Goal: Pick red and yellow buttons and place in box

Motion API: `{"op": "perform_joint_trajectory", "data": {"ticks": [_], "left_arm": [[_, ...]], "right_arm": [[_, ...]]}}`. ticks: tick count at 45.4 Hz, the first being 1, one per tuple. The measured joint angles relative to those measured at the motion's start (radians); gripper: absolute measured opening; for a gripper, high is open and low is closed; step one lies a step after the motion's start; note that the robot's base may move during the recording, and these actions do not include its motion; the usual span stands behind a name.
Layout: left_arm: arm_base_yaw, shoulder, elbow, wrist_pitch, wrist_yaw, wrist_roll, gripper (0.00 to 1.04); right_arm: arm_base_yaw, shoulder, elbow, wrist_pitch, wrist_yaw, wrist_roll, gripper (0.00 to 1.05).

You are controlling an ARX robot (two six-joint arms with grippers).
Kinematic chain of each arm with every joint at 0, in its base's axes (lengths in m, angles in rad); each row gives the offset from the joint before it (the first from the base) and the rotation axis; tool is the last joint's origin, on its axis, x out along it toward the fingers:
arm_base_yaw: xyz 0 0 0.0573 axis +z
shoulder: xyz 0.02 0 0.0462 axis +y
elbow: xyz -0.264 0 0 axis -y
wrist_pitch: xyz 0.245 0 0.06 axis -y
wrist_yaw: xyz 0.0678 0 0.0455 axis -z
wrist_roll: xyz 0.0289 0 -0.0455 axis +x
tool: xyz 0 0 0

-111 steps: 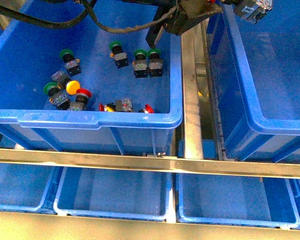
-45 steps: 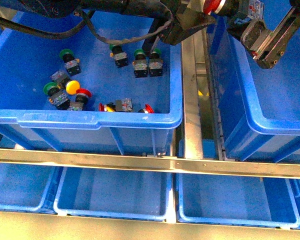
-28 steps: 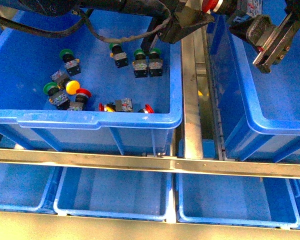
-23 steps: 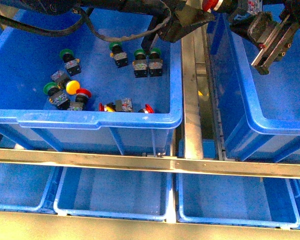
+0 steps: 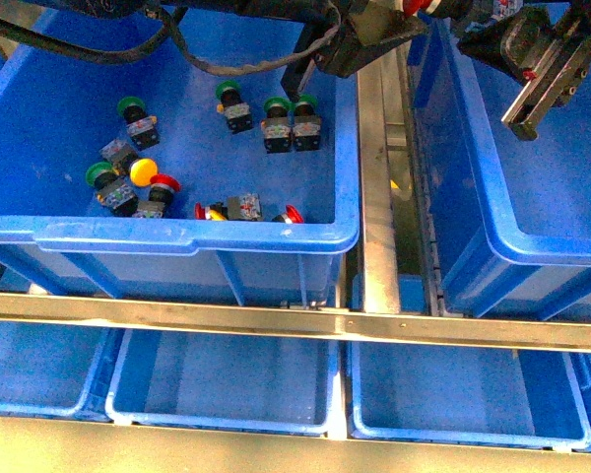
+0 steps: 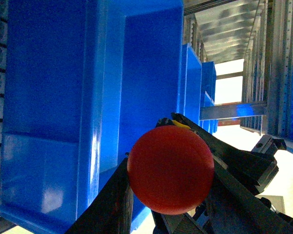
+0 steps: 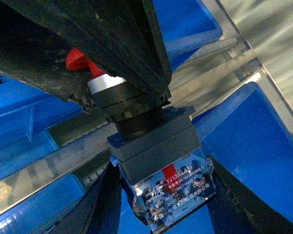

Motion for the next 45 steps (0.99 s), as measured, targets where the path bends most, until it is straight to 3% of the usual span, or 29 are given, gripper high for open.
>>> {"op": "perform_joint_trajectory", "data": {"ticks": [5, 27, 45], "left_arm": [[0.0, 0.0, 0.0, -0.006, 0.0, 0.005, 0.36], [0.029, 0.0, -0.013, -0.033, -0.029, 0.085, 0.98], [0.185, -0.077, -0.24, -0.042, -0.059, 0.285, 0.97]], "right_arm": [[-0.001, -0.005, -0.008, 0.0, 0.001, 0.0, 0.4], [-0.031, -0.053, -0.044, -0.015, 0.006, -0.013, 0.4], [-0.088, -0.105, -0.1, -0.036, 0.009, -0.017, 0.4]]}}
